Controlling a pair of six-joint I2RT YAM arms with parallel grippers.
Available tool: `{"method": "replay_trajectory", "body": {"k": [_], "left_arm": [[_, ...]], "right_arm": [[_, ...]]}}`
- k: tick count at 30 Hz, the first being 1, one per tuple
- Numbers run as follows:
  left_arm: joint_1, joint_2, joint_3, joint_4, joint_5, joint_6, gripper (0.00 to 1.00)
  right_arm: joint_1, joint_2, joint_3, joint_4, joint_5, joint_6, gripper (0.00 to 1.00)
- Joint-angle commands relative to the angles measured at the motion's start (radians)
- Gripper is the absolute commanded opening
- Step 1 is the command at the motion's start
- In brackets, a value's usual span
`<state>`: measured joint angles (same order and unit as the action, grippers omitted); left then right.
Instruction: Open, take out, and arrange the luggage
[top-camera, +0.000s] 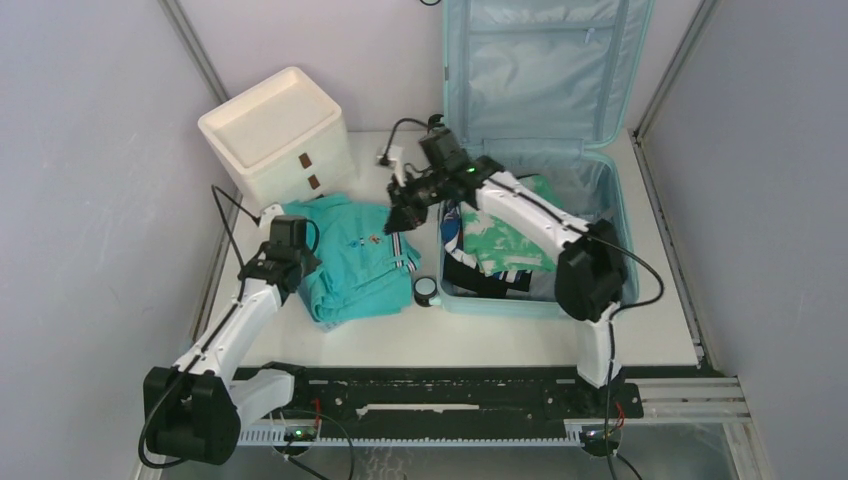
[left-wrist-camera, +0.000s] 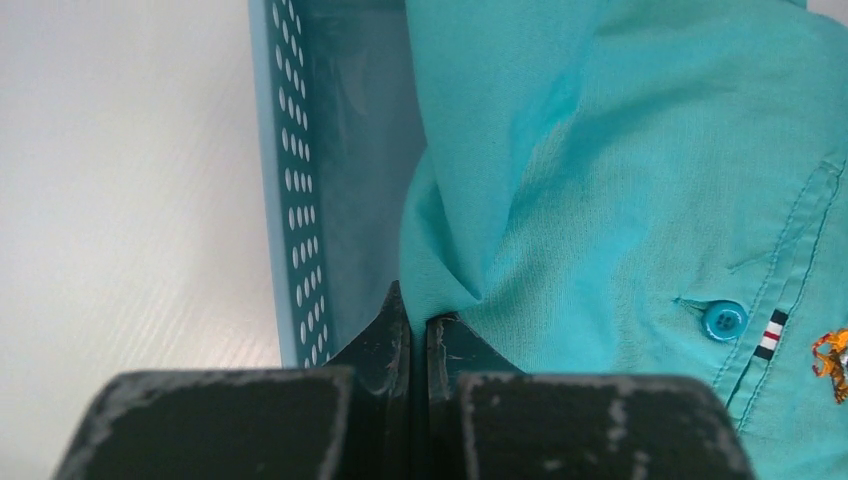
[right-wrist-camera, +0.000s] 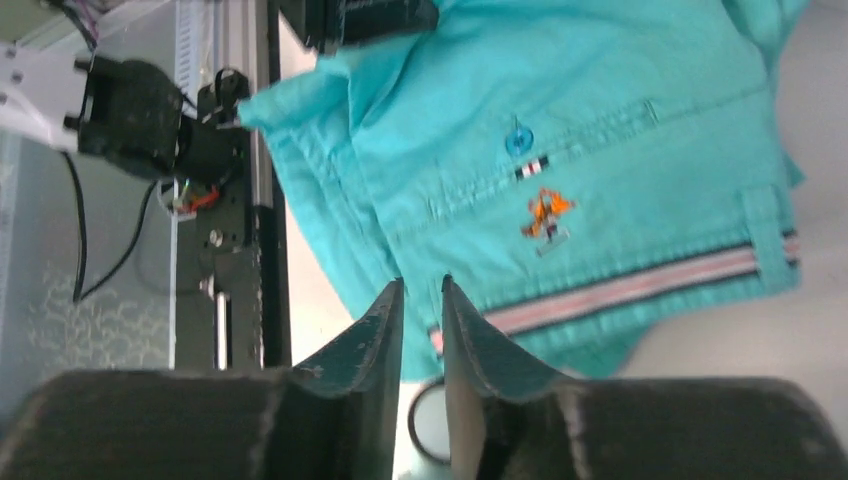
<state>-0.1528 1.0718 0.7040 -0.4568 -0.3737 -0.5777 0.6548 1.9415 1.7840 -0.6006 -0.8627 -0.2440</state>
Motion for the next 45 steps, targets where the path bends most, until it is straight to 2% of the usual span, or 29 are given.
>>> {"method": "replay_trajectory", "body": {"k": [1,4,10,18,22,28,32,37,42,45], "left_arm": [[0.010,-0.042,-0.038,-0.020,-0.044,-0.101,0.00],[0.010,-0.054,-0.054,-0.023,-0.031,-0.147,0.00],[0.010,-0.076,-0.069,-0.052,-0.004,-0.207,0.00],[0.010,-0.139,-0.091,-0.114,0.055,-0.299,0.02],[0.010,-0.148,-0.107,-0.123,0.123,-0.354,0.17],[0.010,-0.148,-0.130,-0.143,0.139,-0.421,0.31],[0.010,-0.183,-0.078,-0.196,0.107,-0.398,0.45],[0.010,-0.274,0.031,-0.267,0.059,-0.304,0.54],[0.013,-0.344,0.062,-0.276,0.026,-0.214,0.73],[0.040,-0.352,0.040,-0.240,0.062,-0.176,0.82]], "right_arm": [[0.085,0.146,0.138,0.090,0.140,0.131,0.21],[0.132,0.254,0.212,0.084,0.216,0.158,0.16],[0.220,0.408,0.292,0.010,0.384,0.141,0.15],[0.300,0.484,0.266,-0.058,0.548,0.089,0.15],[0.308,0.518,0.266,-0.089,0.553,0.067,0.16],[0.319,0.540,0.260,-0.107,0.561,0.016,0.22],[0.312,0.532,0.258,-0.109,0.524,-0.016,0.29],[0.291,0.513,0.322,-0.155,0.349,-0.083,0.42],[0.248,0.462,0.414,-0.194,0.130,-0.093,0.49],[0.199,0.380,0.419,-0.180,0.001,-0.071,0.52]]}}
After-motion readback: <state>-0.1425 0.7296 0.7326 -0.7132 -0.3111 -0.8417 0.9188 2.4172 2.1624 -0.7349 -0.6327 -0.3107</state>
